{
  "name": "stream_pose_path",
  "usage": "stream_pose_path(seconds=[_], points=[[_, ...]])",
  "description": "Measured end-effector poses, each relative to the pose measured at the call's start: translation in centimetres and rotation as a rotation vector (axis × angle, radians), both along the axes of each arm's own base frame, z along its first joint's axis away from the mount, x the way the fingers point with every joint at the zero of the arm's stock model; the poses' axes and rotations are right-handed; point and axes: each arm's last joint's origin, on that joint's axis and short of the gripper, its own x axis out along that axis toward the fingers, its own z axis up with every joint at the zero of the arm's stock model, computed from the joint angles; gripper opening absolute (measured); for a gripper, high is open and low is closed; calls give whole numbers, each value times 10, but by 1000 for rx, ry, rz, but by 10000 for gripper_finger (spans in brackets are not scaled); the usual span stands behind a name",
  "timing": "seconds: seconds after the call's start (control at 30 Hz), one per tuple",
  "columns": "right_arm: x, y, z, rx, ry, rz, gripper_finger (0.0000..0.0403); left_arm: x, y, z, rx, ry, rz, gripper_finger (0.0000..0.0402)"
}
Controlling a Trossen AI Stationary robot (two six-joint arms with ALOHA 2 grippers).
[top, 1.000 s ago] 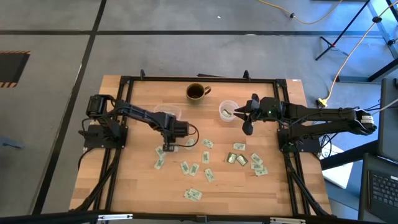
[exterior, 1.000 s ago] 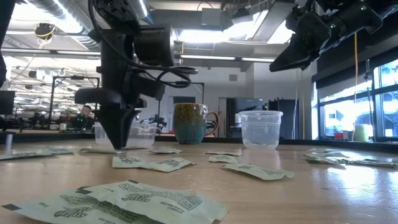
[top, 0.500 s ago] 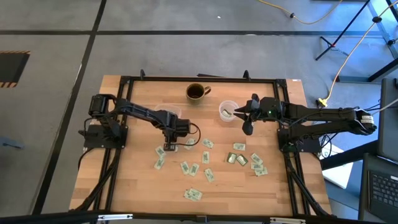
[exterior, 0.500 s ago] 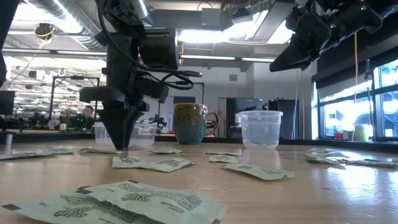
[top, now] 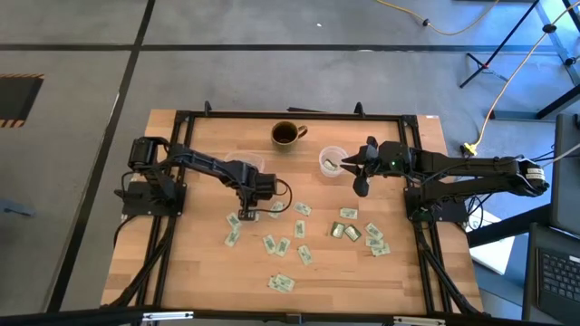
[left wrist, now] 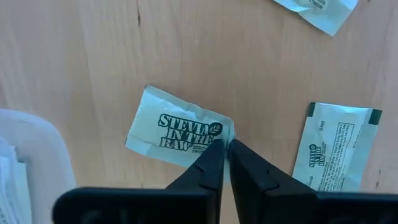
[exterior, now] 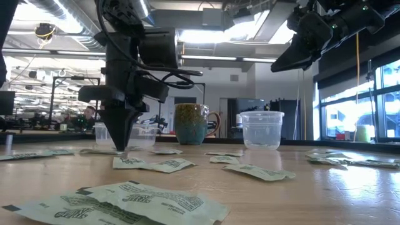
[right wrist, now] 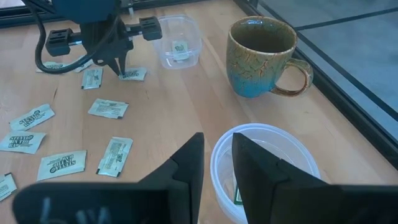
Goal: Pick and place Stevia / Truvia into bins
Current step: Put the light green stevia packet into the left transparent container
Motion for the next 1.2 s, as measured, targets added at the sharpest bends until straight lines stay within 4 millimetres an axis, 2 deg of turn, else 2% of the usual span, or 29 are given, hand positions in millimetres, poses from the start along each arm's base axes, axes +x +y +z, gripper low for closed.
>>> stream_pose_path(seconds=[0.2,0.27,0.37,0.47,0.57,0.73,1.2], points=[[0,0,0,0,0,0,87,-2,-5,10,15,8,33,3],[0,0,0,0,0,0,87,-9,-9,17,28,63,29,3],[0,0,0,0,0,1,87,-7,-15,44,43,-23,1,1],[0,0,0,0,2,1,87,-17,-19,63,118,-46,-13,2],[0,0,0,0,2,0,87,-24,-18,88,245,-142,-2,2],[0,0,0,0,3,1,87,-32,-7,101,357,-178,50,2],[0,0,-1,1,6,0,87,-26,46,74,297,-36,119,2]])
